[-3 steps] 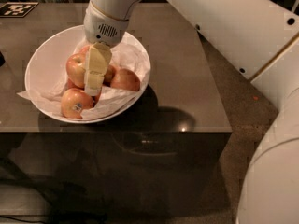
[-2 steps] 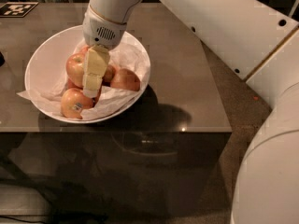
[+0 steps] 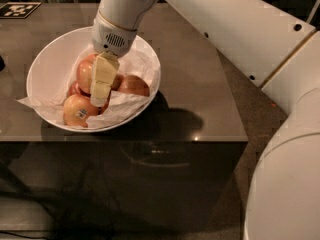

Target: Pick apple from white bowl

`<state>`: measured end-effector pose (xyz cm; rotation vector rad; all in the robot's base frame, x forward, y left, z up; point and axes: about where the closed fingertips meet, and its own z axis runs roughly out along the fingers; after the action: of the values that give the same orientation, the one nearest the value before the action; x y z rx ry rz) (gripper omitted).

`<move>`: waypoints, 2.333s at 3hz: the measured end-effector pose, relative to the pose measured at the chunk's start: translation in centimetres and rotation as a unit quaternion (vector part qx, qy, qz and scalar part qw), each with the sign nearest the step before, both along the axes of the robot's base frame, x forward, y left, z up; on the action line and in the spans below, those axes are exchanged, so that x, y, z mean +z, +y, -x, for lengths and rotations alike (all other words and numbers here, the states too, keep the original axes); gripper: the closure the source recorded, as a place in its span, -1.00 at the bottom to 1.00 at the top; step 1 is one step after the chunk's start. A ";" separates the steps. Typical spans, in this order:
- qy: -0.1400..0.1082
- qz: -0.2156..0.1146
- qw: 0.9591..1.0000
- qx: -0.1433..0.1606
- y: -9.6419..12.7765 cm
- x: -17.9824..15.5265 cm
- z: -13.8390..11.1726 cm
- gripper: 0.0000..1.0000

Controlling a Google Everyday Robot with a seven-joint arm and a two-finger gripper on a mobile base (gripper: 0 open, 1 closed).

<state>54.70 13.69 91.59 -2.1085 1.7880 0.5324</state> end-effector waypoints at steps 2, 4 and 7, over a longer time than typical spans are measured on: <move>0.007 0.000 0.999 -0.037 -1.7 -0.2 3.1 -1.00; -0.021 -0.027 0.999 -0.040 -0.8 1.1 2.8 -1.00; -0.051 -0.050 0.997 -0.030 0.8 2.4 1.7 -1.00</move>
Offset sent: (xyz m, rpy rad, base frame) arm -0.0452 -0.0266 -0.0009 -0.0179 0.0157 -0.1070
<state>53.00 14.46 94.00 -1.9721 1.7253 0.4800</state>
